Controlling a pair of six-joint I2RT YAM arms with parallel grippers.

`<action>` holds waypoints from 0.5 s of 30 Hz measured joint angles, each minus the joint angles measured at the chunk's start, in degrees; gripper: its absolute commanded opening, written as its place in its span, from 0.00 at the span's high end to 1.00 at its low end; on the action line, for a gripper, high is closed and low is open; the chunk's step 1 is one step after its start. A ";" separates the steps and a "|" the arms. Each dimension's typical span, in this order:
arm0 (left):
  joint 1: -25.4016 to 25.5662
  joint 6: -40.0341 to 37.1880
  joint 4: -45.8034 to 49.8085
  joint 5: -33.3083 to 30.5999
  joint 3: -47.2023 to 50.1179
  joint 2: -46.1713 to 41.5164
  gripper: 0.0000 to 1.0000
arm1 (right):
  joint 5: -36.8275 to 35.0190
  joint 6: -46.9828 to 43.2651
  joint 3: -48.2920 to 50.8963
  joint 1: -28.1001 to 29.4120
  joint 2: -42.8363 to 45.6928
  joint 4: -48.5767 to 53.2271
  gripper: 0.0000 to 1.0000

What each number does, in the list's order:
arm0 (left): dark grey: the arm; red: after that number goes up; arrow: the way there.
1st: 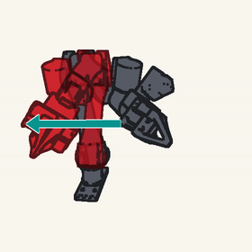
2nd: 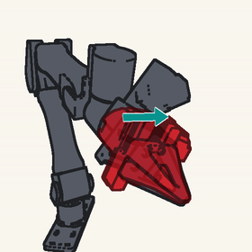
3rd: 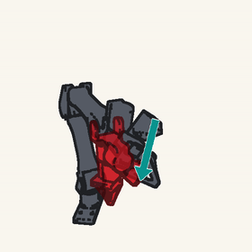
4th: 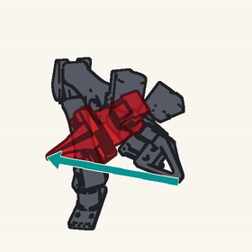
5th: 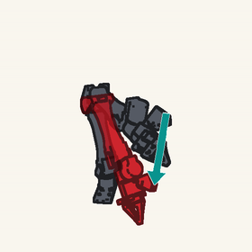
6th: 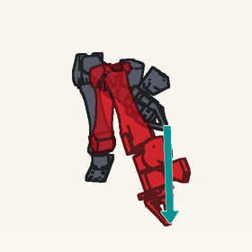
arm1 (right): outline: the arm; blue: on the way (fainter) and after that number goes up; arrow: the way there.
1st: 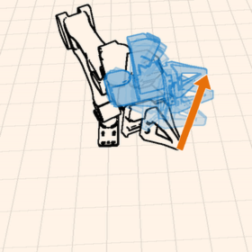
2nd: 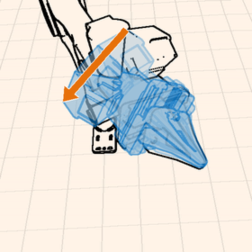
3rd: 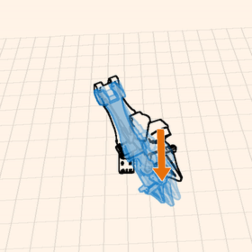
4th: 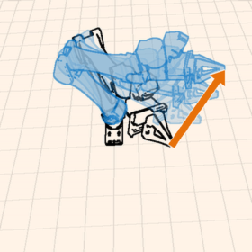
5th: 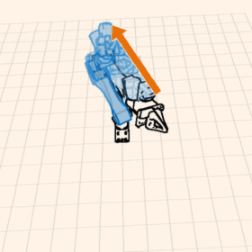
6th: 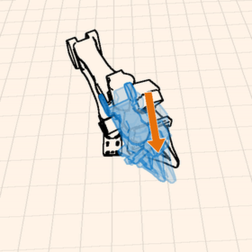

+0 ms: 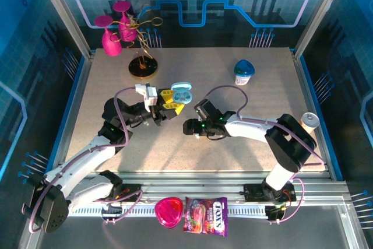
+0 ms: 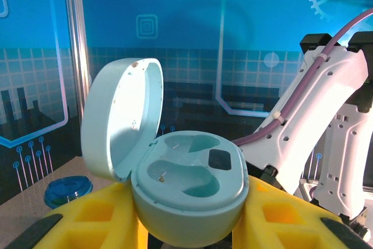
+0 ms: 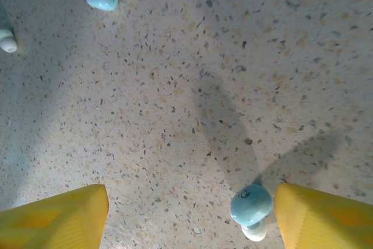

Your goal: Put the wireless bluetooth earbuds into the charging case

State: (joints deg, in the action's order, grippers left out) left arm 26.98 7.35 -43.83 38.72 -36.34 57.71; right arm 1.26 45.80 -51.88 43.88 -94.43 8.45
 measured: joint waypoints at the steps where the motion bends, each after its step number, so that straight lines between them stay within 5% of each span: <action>1: 0.00 0.00 0.02 0.00 0.00 -0.02 0.69 | -0.55 0.04 0.24 0.07 0.85 0.13 0.25; 15: 0.00 0.02 0.00 0.02 0.00 -0.02 0.69 | -1.90 0.63 0.39 0.46 -1.57 1.01 0.34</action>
State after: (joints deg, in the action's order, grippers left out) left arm 26.98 7.38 -43.83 38.74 -36.34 57.69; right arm -0.64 46.44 -51.48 44.34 -96.01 9.45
